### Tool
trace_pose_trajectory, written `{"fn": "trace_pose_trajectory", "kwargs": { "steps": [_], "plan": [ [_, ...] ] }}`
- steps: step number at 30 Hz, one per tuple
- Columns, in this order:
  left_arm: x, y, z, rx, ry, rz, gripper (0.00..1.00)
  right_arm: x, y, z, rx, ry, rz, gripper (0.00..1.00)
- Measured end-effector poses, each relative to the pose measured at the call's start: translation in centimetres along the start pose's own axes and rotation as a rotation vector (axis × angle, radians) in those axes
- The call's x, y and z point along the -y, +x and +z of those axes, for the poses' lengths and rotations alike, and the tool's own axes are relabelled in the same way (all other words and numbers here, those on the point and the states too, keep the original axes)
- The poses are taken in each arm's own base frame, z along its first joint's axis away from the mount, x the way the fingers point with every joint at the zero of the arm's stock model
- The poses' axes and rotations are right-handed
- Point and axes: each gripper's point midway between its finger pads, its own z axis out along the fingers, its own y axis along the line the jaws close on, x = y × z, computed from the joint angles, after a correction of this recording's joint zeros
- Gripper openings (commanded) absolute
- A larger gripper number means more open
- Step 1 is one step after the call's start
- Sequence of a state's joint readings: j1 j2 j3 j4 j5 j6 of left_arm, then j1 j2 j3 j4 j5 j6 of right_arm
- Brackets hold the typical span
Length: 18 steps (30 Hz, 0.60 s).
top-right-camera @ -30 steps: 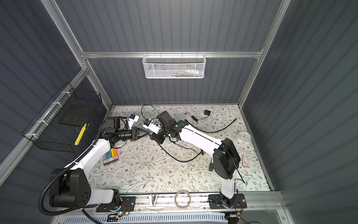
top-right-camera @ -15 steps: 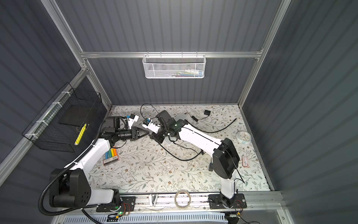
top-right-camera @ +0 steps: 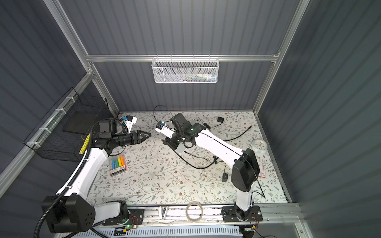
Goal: Insert the plug into the switch port
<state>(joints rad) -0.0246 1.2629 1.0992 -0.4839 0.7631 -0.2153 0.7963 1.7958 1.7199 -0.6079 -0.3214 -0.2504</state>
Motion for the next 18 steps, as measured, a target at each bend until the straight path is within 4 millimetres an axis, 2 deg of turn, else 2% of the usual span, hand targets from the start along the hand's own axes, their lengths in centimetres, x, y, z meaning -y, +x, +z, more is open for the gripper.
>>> {"fn": "trace_pose_trajectory", "kwargs": {
  "steps": [5,9,12,15,18],
  "plan": [
    [-0.3,1.0,0.9,-0.052,0.005,0.016,0.62,1.8,-4.0,-6.5,0.085,0.144,-0.047,0.0],
    [2.0,2.4,2.6,-0.14,0.021,0.14,0.64,2.9,-5.1,-10.4,0.109,0.249,-0.088,0.0],
    [3.0,3.6,4.2,-0.208,0.005,0.248,0.67,4.1,-4.3,-11.7,0.077,0.312,-0.098,0.0],
    [1.5,5.1,6.0,-0.285,-0.069,0.306,0.7,5.4,-2.4,-11.9,0.031,0.351,-0.087,0.0],
    [-0.8,7.0,8.3,-0.393,-0.165,0.36,0.75,6.1,0.9,-11.3,-0.024,0.355,-0.057,0.0]
  ]
}}
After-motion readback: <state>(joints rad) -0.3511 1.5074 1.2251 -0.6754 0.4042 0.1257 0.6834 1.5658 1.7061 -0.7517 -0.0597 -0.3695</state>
